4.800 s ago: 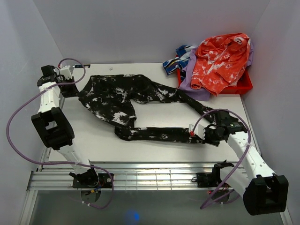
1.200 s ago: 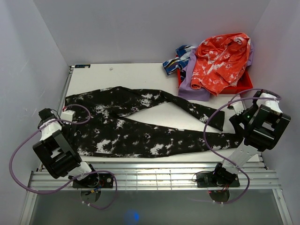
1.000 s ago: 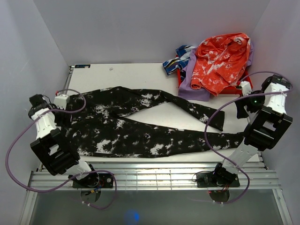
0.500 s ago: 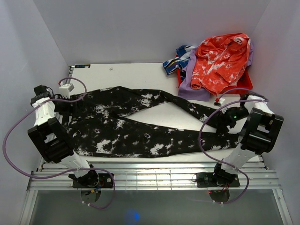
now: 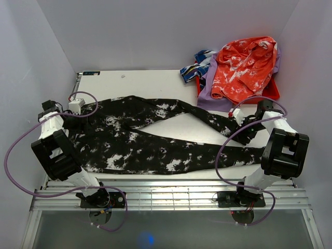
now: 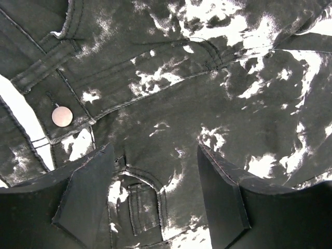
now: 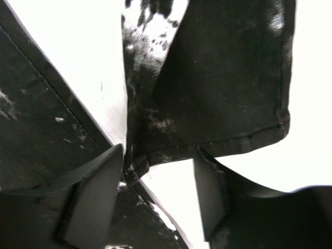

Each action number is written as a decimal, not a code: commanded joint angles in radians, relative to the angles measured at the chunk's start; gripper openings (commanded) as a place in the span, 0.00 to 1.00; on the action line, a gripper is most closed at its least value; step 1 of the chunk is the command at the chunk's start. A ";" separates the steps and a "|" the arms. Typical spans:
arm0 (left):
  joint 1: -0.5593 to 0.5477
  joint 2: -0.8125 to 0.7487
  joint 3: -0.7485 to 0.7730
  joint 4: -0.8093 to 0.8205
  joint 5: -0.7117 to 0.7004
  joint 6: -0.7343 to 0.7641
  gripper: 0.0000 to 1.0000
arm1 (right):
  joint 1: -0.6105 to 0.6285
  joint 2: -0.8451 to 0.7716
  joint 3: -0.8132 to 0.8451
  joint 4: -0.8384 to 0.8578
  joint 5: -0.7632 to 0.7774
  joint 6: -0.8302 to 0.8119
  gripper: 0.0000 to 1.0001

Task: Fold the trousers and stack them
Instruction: Flatten the trousers out

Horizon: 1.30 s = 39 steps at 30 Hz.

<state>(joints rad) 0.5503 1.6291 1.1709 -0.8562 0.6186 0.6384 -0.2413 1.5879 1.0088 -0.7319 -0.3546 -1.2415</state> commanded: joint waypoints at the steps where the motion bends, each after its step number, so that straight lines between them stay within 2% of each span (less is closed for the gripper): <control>1: 0.002 -0.040 0.015 0.028 0.024 0.001 0.75 | 0.013 -0.003 -0.030 0.022 0.048 -0.047 0.60; 5: 0.002 -0.040 0.007 0.071 -0.011 -0.020 0.75 | 0.016 -0.012 -0.056 -0.055 0.052 -0.102 0.54; 7: 0.002 -0.044 -0.016 0.126 -0.086 -0.065 0.77 | 0.016 -0.017 -0.061 -0.083 0.054 -0.130 0.48; 9: 0.002 -0.044 -0.037 0.154 -0.134 -0.097 0.78 | 0.017 -0.032 -0.056 -0.081 0.071 -0.131 0.35; 10: 0.002 -0.051 -0.048 0.187 -0.179 -0.108 0.78 | 0.017 -0.040 -0.050 -0.086 0.078 -0.130 0.18; 12: 0.003 -0.060 -0.089 0.221 -0.216 -0.115 0.77 | 0.016 -0.074 -0.009 -0.113 0.091 -0.127 0.08; 14: 0.002 -0.063 -0.118 0.281 -0.270 -0.115 0.77 | 0.014 -0.117 0.042 -0.170 0.091 -0.131 0.08; 19: 0.025 0.009 -0.163 0.364 -0.345 -0.138 0.72 | 0.010 -0.172 0.289 -0.439 0.091 -0.160 0.08; 26: 0.036 0.074 -0.163 0.399 -0.375 -0.158 0.69 | -0.024 -0.255 0.471 -0.577 0.167 -0.188 0.08; 30: 0.039 0.084 -0.162 0.413 -0.392 -0.151 0.69 | -0.101 -0.240 0.592 -0.575 0.164 -0.197 0.08; 33: 0.048 0.089 -0.166 0.431 -0.408 -0.145 0.69 | -0.185 -0.166 0.688 -0.531 0.151 -0.182 0.08; 39: 0.050 0.097 -0.177 0.460 -0.428 -0.138 0.70 | -0.204 0.044 0.678 -0.380 0.244 -0.081 0.08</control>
<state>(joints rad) 0.5800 1.7119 1.0058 -0.4515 0.2642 0.4892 -0.4404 1.5223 1.6836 -1.2133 -0.1986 -1.3808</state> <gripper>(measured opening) 0.696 0.103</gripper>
